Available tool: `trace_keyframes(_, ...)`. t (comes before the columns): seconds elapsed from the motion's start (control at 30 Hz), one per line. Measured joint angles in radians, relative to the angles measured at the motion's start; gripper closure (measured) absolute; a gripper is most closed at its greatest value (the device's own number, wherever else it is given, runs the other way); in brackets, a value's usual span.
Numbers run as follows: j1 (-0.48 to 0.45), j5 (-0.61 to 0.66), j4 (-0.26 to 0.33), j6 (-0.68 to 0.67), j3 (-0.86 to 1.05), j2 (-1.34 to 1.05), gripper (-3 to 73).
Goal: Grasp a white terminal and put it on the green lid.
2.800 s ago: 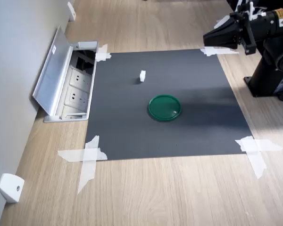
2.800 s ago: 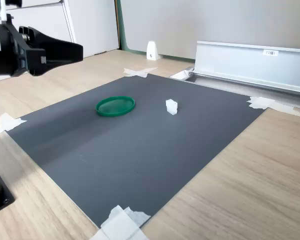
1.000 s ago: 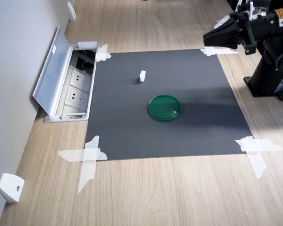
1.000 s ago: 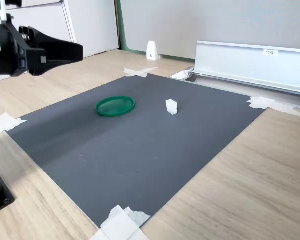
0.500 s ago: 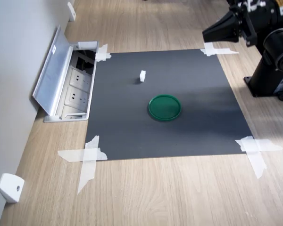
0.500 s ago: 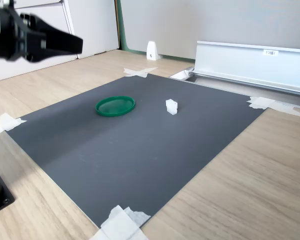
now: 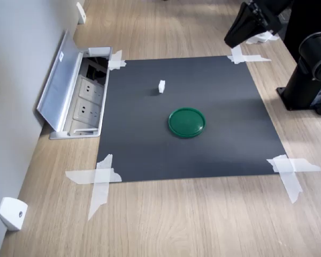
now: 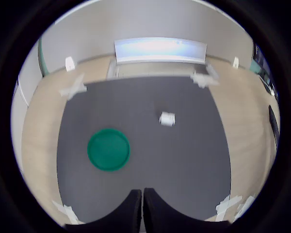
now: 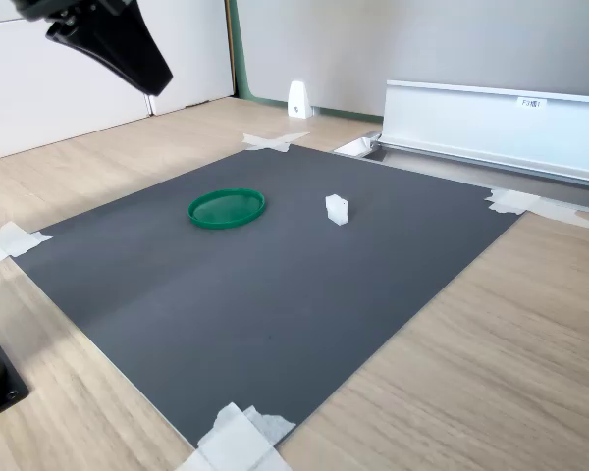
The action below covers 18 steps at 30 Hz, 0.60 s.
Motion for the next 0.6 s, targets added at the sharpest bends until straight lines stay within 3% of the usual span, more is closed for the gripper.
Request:
trace_keyframes(0.3, 0.000, 0.045, -0.106, -0.062, -0.156, 0.273, 70.3)
trace_keyframes(0.6, 0.000, 0.039, -0.103, -0.205, -0.249, 0.556, 69.1)
